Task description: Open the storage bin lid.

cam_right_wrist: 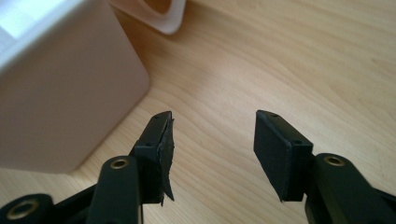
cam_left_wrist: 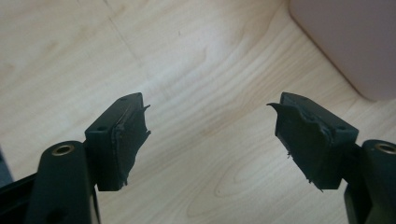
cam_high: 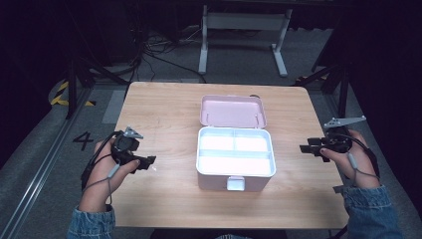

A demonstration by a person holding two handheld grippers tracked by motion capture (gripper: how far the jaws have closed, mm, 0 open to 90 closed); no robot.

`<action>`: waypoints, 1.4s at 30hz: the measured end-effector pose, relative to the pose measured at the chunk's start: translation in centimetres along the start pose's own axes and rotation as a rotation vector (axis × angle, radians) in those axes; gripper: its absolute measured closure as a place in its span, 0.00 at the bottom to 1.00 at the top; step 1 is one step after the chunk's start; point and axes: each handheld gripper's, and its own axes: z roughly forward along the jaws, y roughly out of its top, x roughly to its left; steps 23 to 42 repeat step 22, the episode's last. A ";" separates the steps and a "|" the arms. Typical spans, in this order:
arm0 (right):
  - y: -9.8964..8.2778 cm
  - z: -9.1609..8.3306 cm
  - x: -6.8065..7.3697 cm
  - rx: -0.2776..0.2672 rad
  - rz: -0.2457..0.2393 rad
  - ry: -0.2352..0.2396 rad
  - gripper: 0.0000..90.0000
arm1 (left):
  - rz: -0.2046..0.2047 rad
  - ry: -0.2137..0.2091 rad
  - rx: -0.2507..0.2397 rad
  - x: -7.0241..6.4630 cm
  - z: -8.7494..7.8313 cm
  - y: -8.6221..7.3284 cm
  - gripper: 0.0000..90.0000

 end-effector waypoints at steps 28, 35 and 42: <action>-1.2 2.9 -1.0 0.113 -0.007 -0.050 0.49 | -0.031 -0.013 0.139 1.2 2.9 -1.7 0.25; -1.2 2.9 -1.0 0.113 -0.007 -0.050 0.49 | -0.031 -0.013 0.139 1.2 2.9 -1.7 0.25; -1.2 2.9 -1.0 0.113 -0.007 -0.050 0.49 | -0.031 -0.013 0.139 1.2 2.9 -1.7 0.25</action>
